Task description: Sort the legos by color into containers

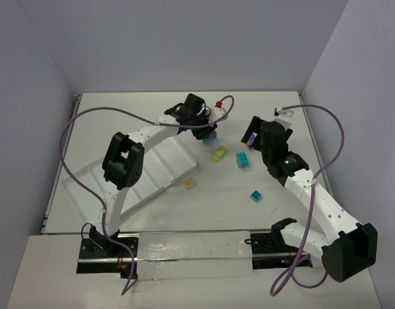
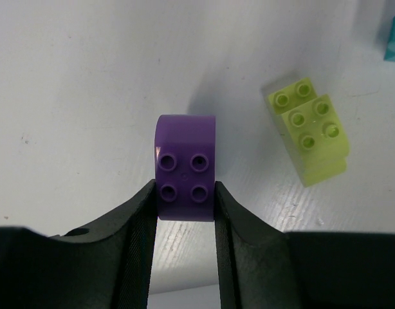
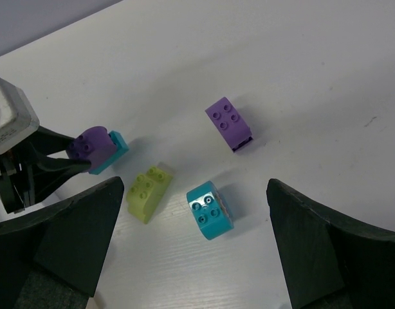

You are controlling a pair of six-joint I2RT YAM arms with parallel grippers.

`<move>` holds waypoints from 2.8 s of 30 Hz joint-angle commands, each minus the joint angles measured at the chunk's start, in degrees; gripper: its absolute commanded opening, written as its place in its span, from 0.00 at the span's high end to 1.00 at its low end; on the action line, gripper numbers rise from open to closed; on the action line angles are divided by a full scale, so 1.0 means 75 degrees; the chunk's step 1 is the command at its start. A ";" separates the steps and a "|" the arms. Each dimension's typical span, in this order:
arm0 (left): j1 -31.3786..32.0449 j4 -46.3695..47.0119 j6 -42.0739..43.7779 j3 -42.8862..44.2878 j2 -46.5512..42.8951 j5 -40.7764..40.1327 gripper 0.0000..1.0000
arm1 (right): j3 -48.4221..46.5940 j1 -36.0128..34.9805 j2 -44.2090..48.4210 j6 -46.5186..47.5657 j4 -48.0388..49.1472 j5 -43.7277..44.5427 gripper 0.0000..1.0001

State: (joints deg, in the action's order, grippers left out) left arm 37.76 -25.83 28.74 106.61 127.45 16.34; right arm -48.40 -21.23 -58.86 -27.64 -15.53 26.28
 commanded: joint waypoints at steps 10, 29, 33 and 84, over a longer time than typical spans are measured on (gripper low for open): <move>-0.1053 0.1791 -0.5405 -0.1870 -0.3686 0.1753 1.00 | -0.0203 0.0019 0.0532 0.1030 0.1322 -0.3592 0.00; -0.2433 0.8986 -1.1931 -0.6386 -0.5849 0.5352 1.00 | -0.0196 0.0265 -0.0570 -0.0533 0.4337 -0.9459 0.02; -0.2433 0.9917 -1.2337 -0.6561 -0.5780 0.5532 1.00 | -0.0414 0.0265 -0.1136 -0.0953 0.4600 -0.9480 0.01; -0.2526 0.8464 -1.1287 -0.6399 -0.5719 0.5393 1.00 | -0.1282 0.0054 -0.2652 -0.1932 0.5625 -0.9751 1.00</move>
State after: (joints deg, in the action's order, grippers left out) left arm 19.44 46.66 -62.85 56.93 87.88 58.76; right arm -56.31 -20.38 -80.71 -48.34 31.71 -50.02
